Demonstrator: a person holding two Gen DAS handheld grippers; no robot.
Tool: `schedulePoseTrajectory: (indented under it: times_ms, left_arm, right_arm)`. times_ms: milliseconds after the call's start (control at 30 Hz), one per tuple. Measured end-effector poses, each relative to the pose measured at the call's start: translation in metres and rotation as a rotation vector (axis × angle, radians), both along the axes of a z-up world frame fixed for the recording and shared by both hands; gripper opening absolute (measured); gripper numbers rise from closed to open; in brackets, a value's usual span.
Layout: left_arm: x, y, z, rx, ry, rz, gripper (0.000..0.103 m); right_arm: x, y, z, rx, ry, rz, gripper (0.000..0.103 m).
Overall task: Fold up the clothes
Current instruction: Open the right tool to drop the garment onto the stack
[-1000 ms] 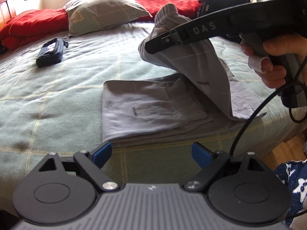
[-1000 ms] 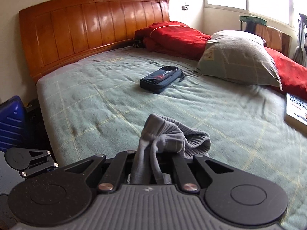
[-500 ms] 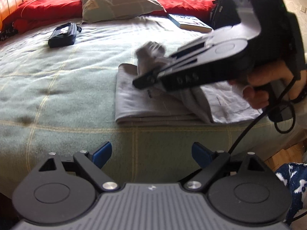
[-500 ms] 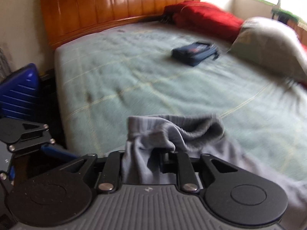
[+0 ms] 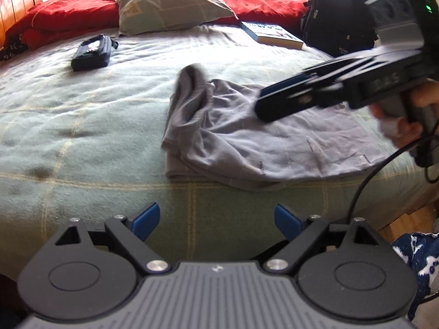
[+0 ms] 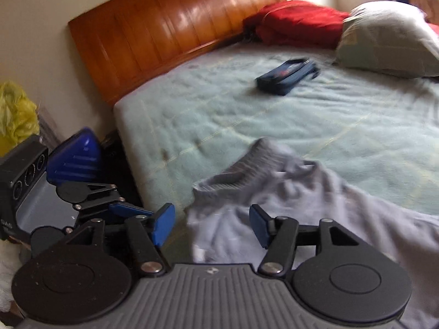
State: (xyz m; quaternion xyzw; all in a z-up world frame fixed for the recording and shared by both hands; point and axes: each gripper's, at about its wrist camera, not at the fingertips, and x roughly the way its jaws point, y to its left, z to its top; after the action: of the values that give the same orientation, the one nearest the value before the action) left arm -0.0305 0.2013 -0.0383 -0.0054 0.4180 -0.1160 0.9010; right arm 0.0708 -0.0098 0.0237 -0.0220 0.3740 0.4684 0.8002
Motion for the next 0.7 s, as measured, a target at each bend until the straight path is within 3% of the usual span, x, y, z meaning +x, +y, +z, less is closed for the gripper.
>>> schedulePoseTrajectory:
  times_ms: [267,433,533,700]
  left_arm:
    - [0.027,-0.012,0.025,-0.044,-0.103,-0.04,0.094]
    - [0.052,-0.028,0.029,-0.083,-0.134,-0.054,0.094]
    - [0.068,-0.033,0.026,-0.119,-0.14,-0.055,0.094]
    - [0.103,-0.04,0.009,-0.127,-0.115,-0.054,0.094]
  right_arm:
    - [0.003,-0.082,-0.016,-0.095,-0.019,-0.194,0.068]
    - [-0.021,-0.116,-0.035,-0.249,-0.185,-0.226,0.068]
    - [-0.033,-0.138,-0.039,-0.264,-0.228,-0.254,0.068]
    - [-0.047,-0.164,-0.045,-0.256,-0.21,-0.304,0.068]
